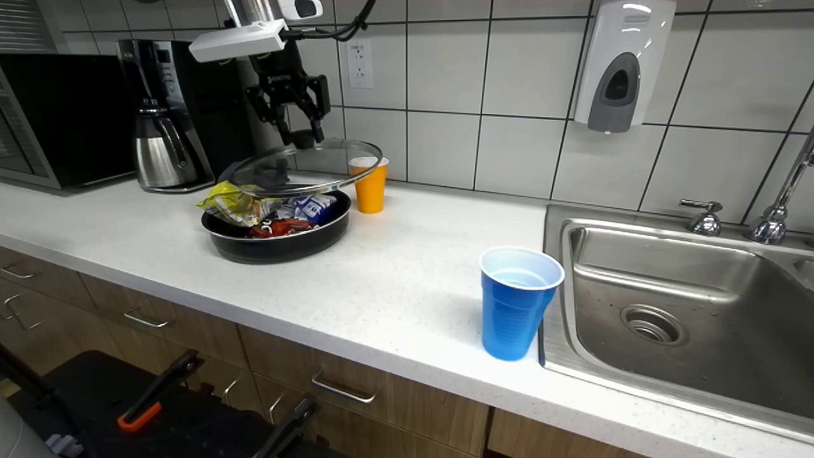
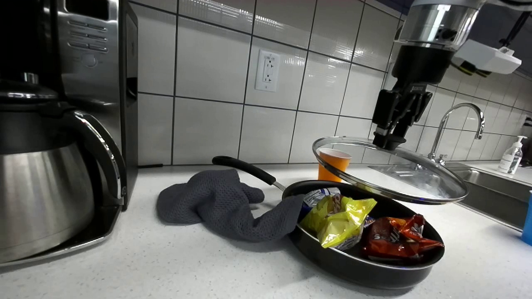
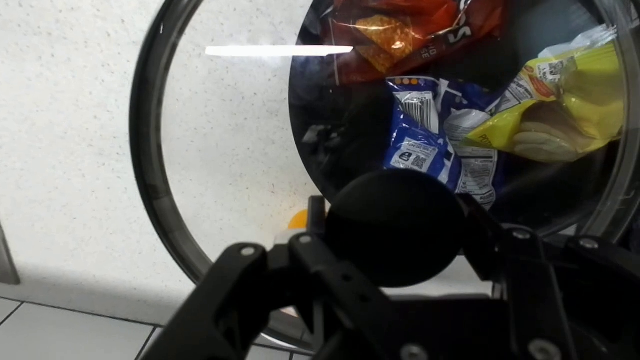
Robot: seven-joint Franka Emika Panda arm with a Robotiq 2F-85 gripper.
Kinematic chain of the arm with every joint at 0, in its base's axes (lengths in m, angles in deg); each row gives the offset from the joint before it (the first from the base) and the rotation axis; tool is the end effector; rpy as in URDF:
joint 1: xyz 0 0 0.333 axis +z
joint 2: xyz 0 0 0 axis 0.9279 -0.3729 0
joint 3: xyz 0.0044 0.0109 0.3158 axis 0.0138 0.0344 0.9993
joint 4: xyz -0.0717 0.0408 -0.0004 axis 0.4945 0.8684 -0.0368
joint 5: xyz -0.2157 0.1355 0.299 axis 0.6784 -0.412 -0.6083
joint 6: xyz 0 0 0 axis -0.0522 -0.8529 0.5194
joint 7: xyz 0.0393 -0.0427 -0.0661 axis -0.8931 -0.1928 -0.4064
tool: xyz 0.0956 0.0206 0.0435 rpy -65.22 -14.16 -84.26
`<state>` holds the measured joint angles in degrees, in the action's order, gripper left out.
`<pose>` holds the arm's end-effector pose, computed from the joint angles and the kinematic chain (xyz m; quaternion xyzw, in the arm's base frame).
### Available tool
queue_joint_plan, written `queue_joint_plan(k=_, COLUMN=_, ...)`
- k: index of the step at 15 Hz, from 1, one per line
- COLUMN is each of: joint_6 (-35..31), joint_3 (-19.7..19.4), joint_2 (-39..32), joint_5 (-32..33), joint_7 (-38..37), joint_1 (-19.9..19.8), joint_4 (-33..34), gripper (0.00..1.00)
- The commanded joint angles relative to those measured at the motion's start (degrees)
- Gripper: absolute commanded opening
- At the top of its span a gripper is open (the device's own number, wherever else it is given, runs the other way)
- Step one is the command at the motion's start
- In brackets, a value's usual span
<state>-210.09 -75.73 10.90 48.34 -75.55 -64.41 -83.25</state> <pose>0.4878 0.0866 0.4034 0.9881 0.1064 0.0914 0.0633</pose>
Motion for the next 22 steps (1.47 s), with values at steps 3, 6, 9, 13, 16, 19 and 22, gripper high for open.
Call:
queue_joint_plan(k=3, joint_6=2.81, joint_3=1.53, joint_2=-0.81, joint_5=1.07, joint_7=-0.96, joint_1=1.54, joint_4=3.55, gripper=0.39)
queue_joint_plan(k=6, joint_6=2.96, joint_3=2.20, joint_2=-1.81, joint_5=0.82, joint_7=-0.86, joint_1=2.56, joint_4=4.20, gripper=0.39)
queue_joint_plan(k=9, joint_6=2.98, joint_3=2.57, joint_2=-2.58, joint_5=0.32, joint_7=-1.09, joint_1=3.36, joint_4=4.18, gripper=0.39)
queue_joint_plan(k=13, joint_6=3.16, joint_3=2.49, joint_2=-3.64, joint_5=-0.26, joint_7=-1.31, joint_1=4.00, joint_4=3.76, gripper=0.39)
queue_joint_plan(k=16, joint_6=3.49, joint_3=2.45, joint_2=-4.01, joint_5=-0.18, joint_7=-1.36, joint_1=4.17, joint_4=3.14, gripper=0.39)
queue_joint_plan(k=19, joint_6=4.07, joint_3=2.31, joint_2=-4.48, joint_5=-0.25, joint_7=-1.32, joint_1=4.14, joint_4=2.90, gripper=0.39)
queue_joint_plan(k=22, joint_6=4.61, joint_3=2.10, joint_2=-5.91, joint_5=-0.87, joint_7=-0.78, joint_1=4.06, joint_4=3.37, gripper=0.39)
